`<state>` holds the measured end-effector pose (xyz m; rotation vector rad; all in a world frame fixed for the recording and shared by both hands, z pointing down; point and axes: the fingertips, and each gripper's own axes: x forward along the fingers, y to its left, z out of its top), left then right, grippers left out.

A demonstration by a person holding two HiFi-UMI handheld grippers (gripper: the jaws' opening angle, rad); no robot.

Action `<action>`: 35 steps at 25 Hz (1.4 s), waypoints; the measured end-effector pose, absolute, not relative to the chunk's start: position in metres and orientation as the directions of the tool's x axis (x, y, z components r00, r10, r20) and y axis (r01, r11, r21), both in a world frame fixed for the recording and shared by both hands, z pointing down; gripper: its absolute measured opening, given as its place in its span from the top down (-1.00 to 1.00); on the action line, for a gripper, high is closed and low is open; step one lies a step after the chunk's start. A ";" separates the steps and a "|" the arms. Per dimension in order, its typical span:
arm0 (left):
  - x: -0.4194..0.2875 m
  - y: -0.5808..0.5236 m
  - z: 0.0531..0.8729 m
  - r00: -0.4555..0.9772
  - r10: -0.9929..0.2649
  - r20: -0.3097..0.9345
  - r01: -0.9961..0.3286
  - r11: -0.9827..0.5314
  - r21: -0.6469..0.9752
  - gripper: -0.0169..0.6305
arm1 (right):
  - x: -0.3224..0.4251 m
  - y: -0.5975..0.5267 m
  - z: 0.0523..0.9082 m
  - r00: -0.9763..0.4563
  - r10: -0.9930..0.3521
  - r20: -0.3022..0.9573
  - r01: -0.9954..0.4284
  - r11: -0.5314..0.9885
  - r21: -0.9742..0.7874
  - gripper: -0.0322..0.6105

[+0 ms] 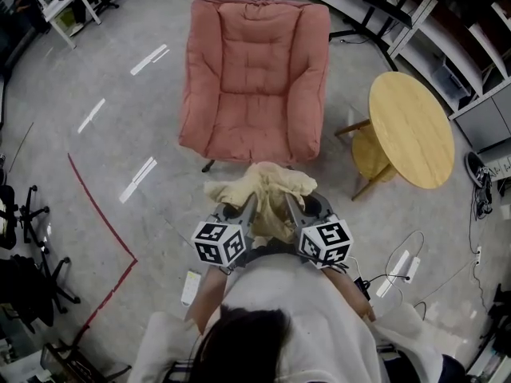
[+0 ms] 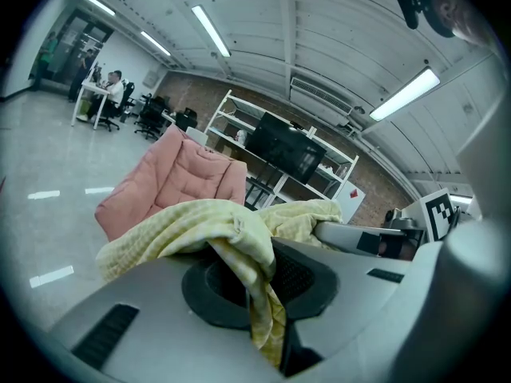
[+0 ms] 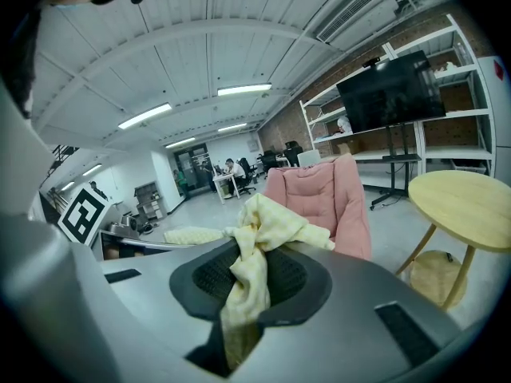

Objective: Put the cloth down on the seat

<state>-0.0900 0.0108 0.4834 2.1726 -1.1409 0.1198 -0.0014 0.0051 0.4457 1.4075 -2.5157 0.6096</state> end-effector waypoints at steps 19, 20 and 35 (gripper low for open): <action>-0.102 -0.081 0.486 0.535 -0.746 0.396 -0.814 -0.331 0.477 0.76 | -0.008 -0.098 0.450 -0.608 -0.720 0.334 -0.793 0.535 -0.292 0.65; -0.101 -0.090 0.487 0.529 -0.748 0.401 -0.819 -0.327 0.472 0.76 | -0.007 -0.107 0.451 -0.613 -0.716 0.335 -0.790 0.538 -0.294 0.65; -0.069 -0.231 0.496 0.463 -0.758 0.459 -0.847 -0.227 0.480 0.76 | 0.020 -0.259 0.462 -0.672 -0.635 0.380 -0.739 0.603 -0.300 0.65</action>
